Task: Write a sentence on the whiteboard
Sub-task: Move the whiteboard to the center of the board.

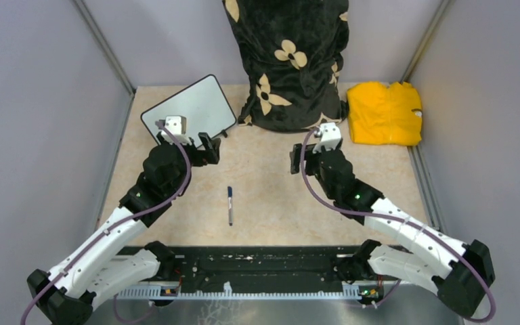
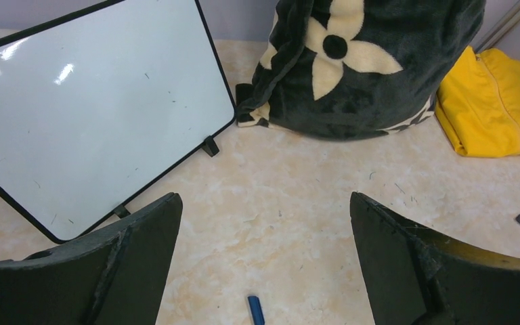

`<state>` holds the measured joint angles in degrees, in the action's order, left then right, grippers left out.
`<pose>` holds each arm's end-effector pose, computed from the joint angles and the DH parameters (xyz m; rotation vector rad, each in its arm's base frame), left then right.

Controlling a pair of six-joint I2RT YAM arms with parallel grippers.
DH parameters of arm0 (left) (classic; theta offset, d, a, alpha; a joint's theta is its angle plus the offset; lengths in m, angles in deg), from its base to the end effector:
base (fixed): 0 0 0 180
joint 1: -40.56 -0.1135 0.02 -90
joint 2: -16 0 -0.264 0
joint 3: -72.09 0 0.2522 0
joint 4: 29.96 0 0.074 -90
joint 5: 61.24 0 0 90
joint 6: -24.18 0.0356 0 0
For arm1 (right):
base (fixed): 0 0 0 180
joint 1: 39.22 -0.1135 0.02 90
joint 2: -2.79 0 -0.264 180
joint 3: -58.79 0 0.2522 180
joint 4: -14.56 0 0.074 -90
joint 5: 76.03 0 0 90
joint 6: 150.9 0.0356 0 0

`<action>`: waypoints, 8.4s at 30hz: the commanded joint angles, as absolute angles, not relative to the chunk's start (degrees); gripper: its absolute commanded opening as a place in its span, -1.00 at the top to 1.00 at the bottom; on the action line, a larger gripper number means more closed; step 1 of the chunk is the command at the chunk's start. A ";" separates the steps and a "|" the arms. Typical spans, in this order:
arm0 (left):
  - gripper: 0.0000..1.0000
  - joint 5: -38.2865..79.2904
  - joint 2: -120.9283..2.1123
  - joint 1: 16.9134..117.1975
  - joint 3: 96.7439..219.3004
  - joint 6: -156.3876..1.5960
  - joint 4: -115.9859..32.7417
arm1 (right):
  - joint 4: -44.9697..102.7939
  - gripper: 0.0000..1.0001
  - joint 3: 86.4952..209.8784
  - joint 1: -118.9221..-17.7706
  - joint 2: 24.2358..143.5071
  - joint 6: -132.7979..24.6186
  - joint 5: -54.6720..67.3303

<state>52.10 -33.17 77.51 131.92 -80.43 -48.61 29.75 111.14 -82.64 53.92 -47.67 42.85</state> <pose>0.1690 -0.1095 0.3451 0.0295 1.7090 -0.3233 0.1633 0.1308 0.2990 -0.1160 1.7871 0.2532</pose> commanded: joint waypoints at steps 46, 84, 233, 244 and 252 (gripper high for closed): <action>-0.98 52.84 -22.37 77.72 130.00 -78.30 -45.64 | 17.41 -0.11 175.97 -85.21 140.86 -44.33 27.15; -0.97 52.66 -22.57 77.69 129.66 -78.21 -45.22 | 25.80 0.69 188.23 -84.26 146.71 -46.45 23.86; -0.97 52.28 -27.15 77.68 129.39 -77.59 -45.13 | 28.23 0.29 102.35 -89.30 76.95 -26.97 33.44; -0.97 52.14 -26.72 77.68 129.36 -77.76 -45.21 | 27.80 0.53 102.73 -89.88 77.45 -23.95 32.87; -0.97 52.33 -26.20 77.70 129.28 -77.68 -45.21 | 31.71 0.43 103.11 -90.19 75.33 -23.63 34.21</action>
<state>52.71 -27.16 77.55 129.60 -77.76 -46.34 30.45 101.81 -89.20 78.75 -24.65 33.37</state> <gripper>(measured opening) 0.987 0.262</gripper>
